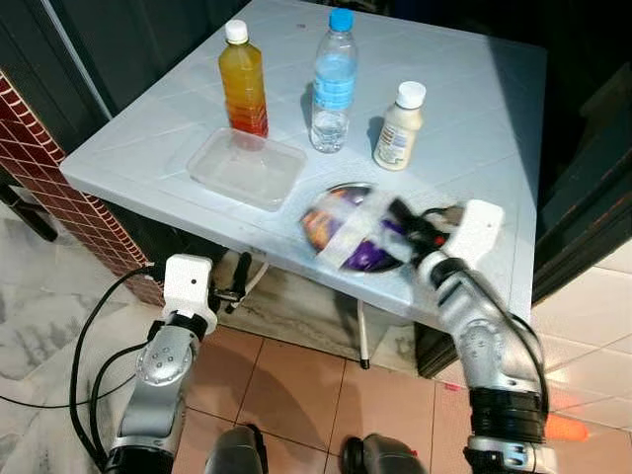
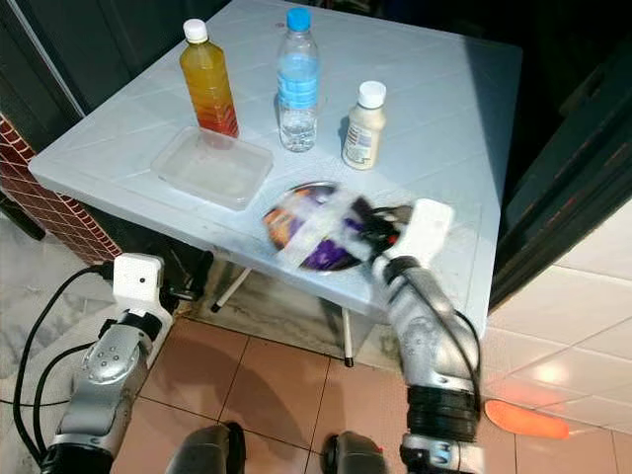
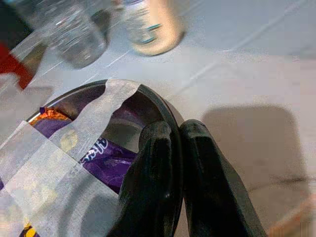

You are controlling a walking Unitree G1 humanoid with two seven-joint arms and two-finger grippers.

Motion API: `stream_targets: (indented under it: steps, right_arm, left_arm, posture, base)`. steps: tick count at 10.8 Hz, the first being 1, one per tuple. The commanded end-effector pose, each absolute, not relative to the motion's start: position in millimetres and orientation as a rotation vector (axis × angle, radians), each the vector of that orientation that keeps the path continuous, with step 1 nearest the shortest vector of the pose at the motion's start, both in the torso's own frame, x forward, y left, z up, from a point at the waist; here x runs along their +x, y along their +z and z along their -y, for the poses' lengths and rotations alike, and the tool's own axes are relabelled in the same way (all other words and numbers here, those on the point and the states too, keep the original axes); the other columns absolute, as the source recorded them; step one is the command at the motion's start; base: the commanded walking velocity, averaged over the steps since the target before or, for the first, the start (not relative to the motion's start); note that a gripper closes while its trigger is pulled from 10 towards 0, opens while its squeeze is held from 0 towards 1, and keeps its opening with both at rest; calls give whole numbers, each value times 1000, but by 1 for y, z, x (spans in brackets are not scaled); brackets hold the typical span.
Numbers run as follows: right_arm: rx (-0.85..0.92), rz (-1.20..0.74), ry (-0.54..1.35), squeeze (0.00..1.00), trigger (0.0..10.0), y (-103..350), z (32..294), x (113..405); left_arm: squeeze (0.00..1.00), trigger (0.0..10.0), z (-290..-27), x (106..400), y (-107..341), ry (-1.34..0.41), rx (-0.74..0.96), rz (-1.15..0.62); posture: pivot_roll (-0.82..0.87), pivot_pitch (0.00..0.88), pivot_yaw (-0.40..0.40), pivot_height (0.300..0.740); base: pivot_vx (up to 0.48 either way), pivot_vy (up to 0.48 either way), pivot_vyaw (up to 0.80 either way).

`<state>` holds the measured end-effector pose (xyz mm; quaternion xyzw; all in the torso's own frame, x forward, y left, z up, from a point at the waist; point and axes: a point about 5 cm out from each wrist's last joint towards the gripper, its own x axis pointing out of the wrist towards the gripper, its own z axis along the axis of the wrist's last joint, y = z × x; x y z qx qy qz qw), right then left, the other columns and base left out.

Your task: Restocking fridge

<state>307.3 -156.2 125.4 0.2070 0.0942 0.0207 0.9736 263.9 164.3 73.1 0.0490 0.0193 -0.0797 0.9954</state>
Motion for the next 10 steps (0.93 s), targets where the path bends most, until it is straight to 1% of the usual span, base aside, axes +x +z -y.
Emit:
stream_targets:
  steps: [1,3,6,7,8,10]
  right_arm:
    - [431,-220,-16,0,0,121,163,307]
    - [462,-222,-53,0,0,123,164,307]
    - [465,-266,-16,0,0,120,156,301]
    - [461,-273,-4,663,4431,119,154,298]
    - [470,-269,2,1000,10000,119,154,296]
    - [489,-250,25,1000,10000,126,152,297]
  left_arm:
    - [0,10000,-166,263,71,-166,113,-48]
    - [0,10000,-167,263,71,-167,114,-47]
    - [0,10000,-167,262,71,-168,114,-52]
    - [0,10000,-167,261,70,-170,113,-55]
    - [0,10000,-166,261,70,-172,113,-57]
    - [0,10000,-165,261,71,-186,104,-48]
  posture:
    - [-8,116,31,740]
    - [-7,119,32,740]
    - [-10,124,34,740]
    - [-11,124,34,740]
    - [-12,124,34,740]
    - [-13,126,35,740]
  base:
    - [0,0,0]
    - [0,0,0]
    - [0,0,0]
    - [0,0,0]
    - [0,0,0]
    - [0,0,0]
